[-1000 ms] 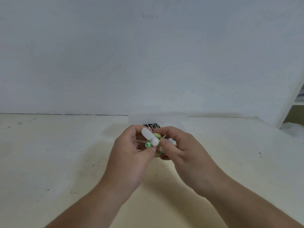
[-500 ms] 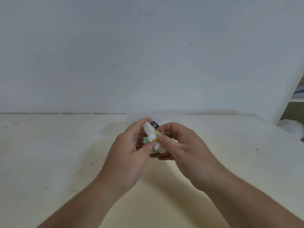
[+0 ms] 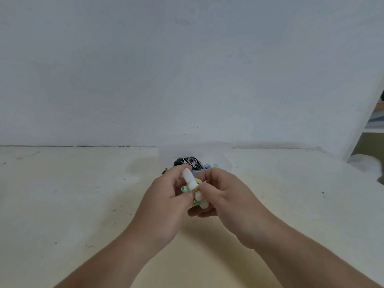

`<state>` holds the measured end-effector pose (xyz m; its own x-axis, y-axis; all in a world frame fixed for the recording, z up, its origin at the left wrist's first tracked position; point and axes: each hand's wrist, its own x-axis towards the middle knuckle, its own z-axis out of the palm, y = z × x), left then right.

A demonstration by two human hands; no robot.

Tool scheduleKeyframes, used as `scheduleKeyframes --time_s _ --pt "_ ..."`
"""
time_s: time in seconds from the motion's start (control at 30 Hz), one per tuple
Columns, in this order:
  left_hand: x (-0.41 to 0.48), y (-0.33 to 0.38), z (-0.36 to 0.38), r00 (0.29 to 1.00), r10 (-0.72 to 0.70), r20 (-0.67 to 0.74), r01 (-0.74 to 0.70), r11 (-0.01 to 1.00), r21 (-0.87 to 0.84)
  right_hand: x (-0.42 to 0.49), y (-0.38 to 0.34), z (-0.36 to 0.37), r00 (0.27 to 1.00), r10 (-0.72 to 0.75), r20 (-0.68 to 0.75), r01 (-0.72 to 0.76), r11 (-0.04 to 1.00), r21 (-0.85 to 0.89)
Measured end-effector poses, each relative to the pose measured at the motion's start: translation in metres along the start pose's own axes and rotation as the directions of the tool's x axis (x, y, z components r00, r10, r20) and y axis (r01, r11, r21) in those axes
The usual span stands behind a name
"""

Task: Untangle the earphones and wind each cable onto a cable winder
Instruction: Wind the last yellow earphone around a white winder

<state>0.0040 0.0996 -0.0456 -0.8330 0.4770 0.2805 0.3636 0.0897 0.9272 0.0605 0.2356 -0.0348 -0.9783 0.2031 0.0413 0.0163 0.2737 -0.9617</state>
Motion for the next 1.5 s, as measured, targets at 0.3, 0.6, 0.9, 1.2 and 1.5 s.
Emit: scheduleKeyframes --time_s 0.3,0.6,0.9,1.2,1.5 --pt "-0.001 -0.003 0.009 0.999 -0.035 -0.003 0.034 0.995 -0.09 -0.002 -0.002 0.005 0.999 -0.015 -0.035 0.013 0.999 -0.042" --pt "-0.001 0.0 0.012 1.0 0.014 0.016 -0.013 0.998 -0.062 0.001 0.0 0.002 1.0 0.016 -0.013 -0.014 0.993 0.121" --pt "0.005 -0.001 -0.02 0.976 0.219 -0.004 -0.186 0.839 0.511 0.01 -0.008 -0.027 0.996 -0.001 -0.087 0.01 0.995 0.102" --pt "0.018 -0.018 -0.035 0.975 0.22 -0.031 -0.133 0.687 0.714 0.022 -0.004 -0.049 0.894 -0.118 -0.432 0.082 0.992 -0.1" --pt "0.023 -0.026 -0.036 0.971 0.238 -0.005 -0.183 0.759 0.625 0.062 -0.013 -0.035 0.818 -0.27 -0.509 0.007 0.888 -0.459"
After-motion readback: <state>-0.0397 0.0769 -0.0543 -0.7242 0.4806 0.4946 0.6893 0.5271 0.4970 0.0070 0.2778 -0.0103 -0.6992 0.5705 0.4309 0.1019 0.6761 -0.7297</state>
